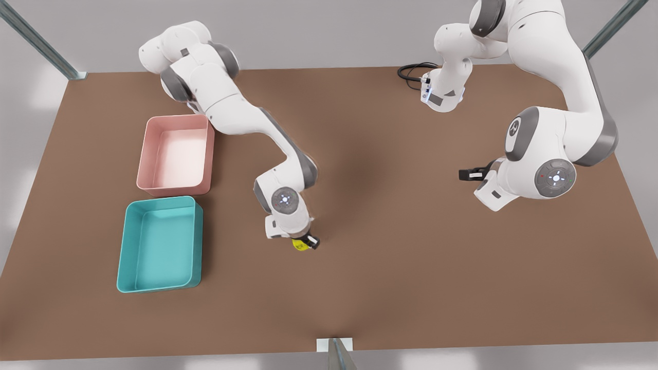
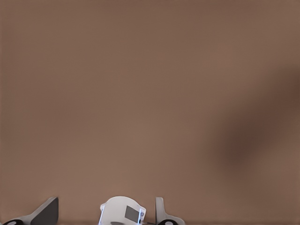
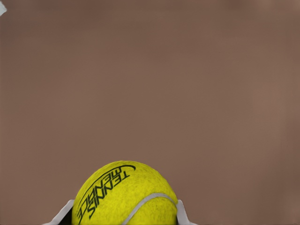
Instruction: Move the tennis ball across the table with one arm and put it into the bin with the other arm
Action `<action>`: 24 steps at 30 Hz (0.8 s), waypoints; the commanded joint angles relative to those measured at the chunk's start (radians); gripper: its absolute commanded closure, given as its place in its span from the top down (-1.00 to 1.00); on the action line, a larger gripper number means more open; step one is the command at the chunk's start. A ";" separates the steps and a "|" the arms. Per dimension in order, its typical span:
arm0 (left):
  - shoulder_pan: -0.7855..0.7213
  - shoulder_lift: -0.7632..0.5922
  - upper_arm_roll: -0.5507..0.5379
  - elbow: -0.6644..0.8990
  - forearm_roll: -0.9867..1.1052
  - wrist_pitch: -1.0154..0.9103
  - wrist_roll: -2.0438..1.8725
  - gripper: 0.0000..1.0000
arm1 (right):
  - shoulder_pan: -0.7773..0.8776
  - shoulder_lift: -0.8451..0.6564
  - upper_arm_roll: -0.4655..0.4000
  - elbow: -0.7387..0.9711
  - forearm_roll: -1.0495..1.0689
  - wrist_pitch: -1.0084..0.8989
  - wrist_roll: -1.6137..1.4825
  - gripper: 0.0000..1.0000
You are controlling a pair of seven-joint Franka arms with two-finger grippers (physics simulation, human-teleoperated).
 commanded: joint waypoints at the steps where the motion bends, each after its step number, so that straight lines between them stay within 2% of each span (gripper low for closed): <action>1: 0.001 -0.001 0.000 0.000 0.000 -0.001 -0.008 1.00 | -0.069 -0.039 -0.014 0.000 -0.045 -0.212 -0.653 0.42; 4: 0.001 -0.001 -0.001 0.000 0.000 -0.001 -0.008 1.00 | -0.221 -0.094 -0.014 0.001 -0.062 -0.315 -0.935 0.41; 7: 0.001 0.000 0.000 0.000 0.000 -0.001 -0.008 1.00 | -0.387 -0.111 -0.016 0.001 -0.087 -0.338 -1.219 0.41; 10: 0.001 0.005 0.000 0.000 0.000 -0.001 -0.010 1.00 | -0.492 -0.086 -0.016 0.001 -0.127 -0.338 -1.329 0.41; 13: 0.001 0.005 0.000 0.000 0.000 -0.001 -0.010 1.00 | -0.502 -0.082 -0.017 -0.049 -0.128 -0.336 -1.322 0.41; 14: 0.001 0.005 0.000 0.000 0.000 -0.001 -0.010 1.00 | -0.502 -0.080 -0.026 -0.055 -0.119 -0.336 -1.320 0.95; 15: 0.001 0.005 0.000 0.000 0.000 -0.001 -0.010 1.00 | -0.502 -0.066 -0.030 -0.055 -0.113 -0.335 -1.320 1.00; 19: 0.002 0.006 0.000 0.000 0.000 -0.001 -0.008 1.00 | -0.502 -0.056 -0.031 -0.045 -0.096 -0.330 -1.325 1.00; 20: 0.014 0.006 0.000 0.000 0.000 -0.002 -0.007 1.00 | -0.500 -0.078 -0.030 -0.040 -0.093 -0.342 -1.320 1.00; 21: 0.022 0.013 0.002 0.000 -0.021 -0.031 0.016 1.00 | -0.500 -0.141 -0.026 -0.032 -0.093 -0.451 -1.317 1.00; 24: 0.034 0.011 0.002 0.008 -0.046 -0.073 0.021 1.00 | -0.493 -0.374 -0.026 -0.037 -0.104 -0.612 -1.312 1.00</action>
